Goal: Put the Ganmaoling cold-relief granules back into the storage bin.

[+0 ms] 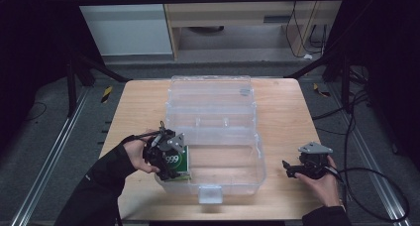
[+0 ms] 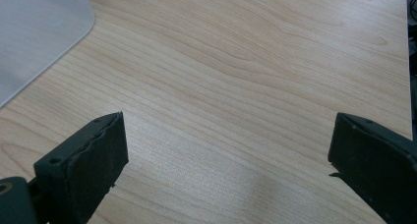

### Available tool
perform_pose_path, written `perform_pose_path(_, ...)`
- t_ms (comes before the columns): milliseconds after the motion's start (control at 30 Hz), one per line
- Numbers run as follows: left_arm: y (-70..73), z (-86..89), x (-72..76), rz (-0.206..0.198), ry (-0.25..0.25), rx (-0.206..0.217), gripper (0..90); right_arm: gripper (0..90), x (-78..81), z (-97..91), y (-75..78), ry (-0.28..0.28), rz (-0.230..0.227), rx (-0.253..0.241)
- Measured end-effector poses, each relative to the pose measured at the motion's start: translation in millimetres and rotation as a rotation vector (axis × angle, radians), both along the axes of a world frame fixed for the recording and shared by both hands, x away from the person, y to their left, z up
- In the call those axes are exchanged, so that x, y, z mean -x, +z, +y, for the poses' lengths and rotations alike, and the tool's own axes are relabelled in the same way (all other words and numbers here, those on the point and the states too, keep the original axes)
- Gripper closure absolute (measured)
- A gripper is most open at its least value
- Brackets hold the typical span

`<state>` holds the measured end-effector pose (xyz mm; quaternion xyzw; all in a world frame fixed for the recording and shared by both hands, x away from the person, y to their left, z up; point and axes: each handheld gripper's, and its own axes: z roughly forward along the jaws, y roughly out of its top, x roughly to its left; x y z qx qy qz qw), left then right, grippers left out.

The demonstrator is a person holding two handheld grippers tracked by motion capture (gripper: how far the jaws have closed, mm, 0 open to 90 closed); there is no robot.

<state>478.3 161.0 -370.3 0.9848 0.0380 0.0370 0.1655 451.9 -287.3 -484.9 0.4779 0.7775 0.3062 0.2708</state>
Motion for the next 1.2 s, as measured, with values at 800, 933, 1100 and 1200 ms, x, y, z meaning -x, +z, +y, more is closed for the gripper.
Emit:
perform_pose_path(800,-30.4,-6.1,-2.6,0.012,-0.001,-0.048,12.8,1.9,-0.2,0.7,-0.8,0.005,0.006,0.005)
perform_pose_path(933,-32.9,-6.6,-2.7,0.009,-0.001,-0.057,12.5,1.9,-0.3,0.9,-1.2,0.006,0.005,0.007)
perform_pose_path(1100,-34.3,-7.4,-2.6,0.007,-0.002,-0.068,12.3,1.9,-0.1,0.6,-0.8,0.004,0.007,0.001)
perform_pose_path(1200,-33.6,-6.6,-2.9,0.01,-0.002,-0.067,11.8,1.9,-0.3,0.5,-1.1,0.008,0.005,0.007)
